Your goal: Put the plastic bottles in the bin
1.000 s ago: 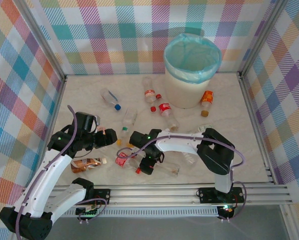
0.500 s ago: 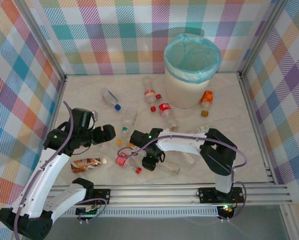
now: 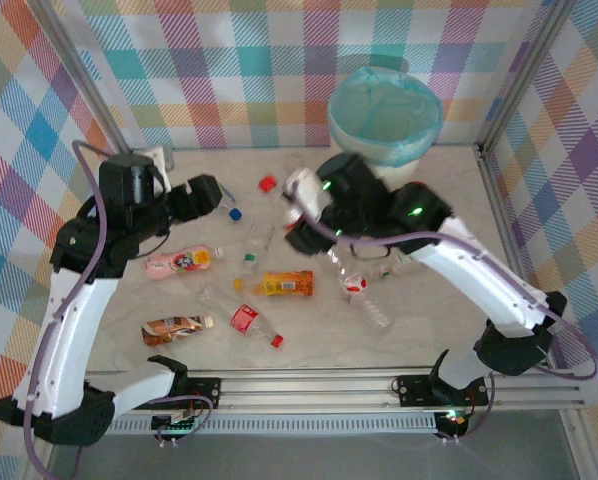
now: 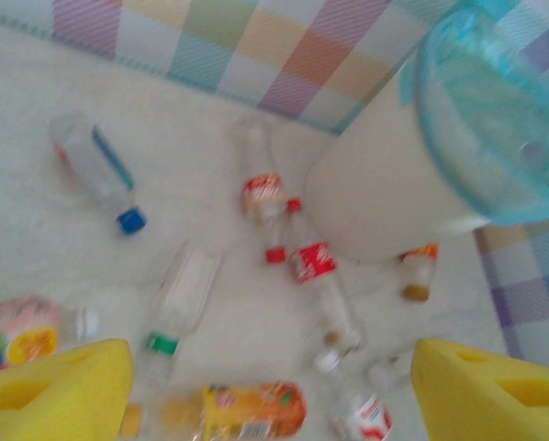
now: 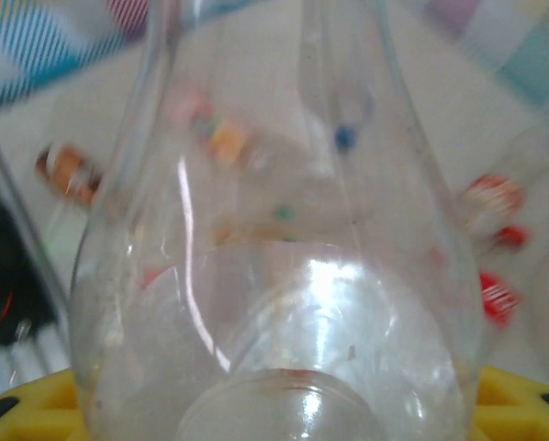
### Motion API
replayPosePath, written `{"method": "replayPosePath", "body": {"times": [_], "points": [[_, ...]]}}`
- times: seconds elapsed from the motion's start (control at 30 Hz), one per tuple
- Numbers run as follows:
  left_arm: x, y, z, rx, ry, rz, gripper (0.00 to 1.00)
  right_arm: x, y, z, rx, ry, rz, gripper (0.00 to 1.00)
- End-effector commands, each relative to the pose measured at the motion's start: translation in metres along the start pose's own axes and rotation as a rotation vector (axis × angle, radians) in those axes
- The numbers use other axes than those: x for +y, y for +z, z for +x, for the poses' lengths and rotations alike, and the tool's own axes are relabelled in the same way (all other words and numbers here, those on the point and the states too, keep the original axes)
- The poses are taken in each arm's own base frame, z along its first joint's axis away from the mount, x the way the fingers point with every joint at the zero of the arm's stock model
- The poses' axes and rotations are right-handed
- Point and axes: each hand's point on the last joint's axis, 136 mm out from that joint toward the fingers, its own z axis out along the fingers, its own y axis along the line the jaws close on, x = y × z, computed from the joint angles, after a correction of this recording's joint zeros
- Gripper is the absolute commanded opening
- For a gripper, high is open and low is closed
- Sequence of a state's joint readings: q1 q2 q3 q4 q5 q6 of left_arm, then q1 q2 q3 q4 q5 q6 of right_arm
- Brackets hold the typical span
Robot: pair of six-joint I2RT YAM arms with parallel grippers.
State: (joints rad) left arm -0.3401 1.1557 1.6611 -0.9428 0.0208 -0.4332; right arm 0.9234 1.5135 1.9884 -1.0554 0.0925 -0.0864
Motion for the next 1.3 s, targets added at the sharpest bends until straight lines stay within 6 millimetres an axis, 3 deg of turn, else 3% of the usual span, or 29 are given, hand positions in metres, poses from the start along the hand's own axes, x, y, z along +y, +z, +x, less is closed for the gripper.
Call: {"method": "replayPosePath", "body": {"times": [0.0, 0.13, 0.23, 0.43, 0.63, 1.0, 1.13, 1.27], "points": [[-0.033, 0.021, -0.034, -0.071, 0.031, 0.101, 0.79, -0.041, -0.020, -0.042, -0.156, 0.004, 0.088, 0.53], [-0.054, 0.064, -0.053, -0.080, 0.055, 0.166, 0.79, -0.103, -0.035, -0.095, -0.390, 0.052, 0.232, 0.53], [-0.071, 0.092, -0.068, -0.088, 0.082, 0.209, 0.79, -0.147, -0.034, -0.120, -0.500, 0.089, 0.342, 0.52], [-0.096, 0.119, -0.106, -0.157, 0.162, 0.251, 0.79, -0.219, -0.012, -0.151, -0.567, 0.120, 0.507, 0.52], [-0.113, 0.145, -0.120, -0.179, 0.192, 0.305, 0.79, -0.260, -0.009, -0.171, -0.642, 0.122, 0.608, 0.51], [-0.150, 0.197, -0.125, -0.177, 0.204, 0.454, 0.80, -0.344, 0.008, -0.142, -0.640, 0.202, 0.819, 0.50], [-0.163, 0.217, -0.114, -0.144, 0.224, 0.502, 0.80, -0.369, 0.031, -0.123, -0.607, 0.239, 0.823, 0.52], [-0.161, 0.246, -0.098, -0.097, 0.223, 0.504, 0.80, -0.384, 0.064, -0.099, -0.556, 0.298, 0.797, 0.53]]}}
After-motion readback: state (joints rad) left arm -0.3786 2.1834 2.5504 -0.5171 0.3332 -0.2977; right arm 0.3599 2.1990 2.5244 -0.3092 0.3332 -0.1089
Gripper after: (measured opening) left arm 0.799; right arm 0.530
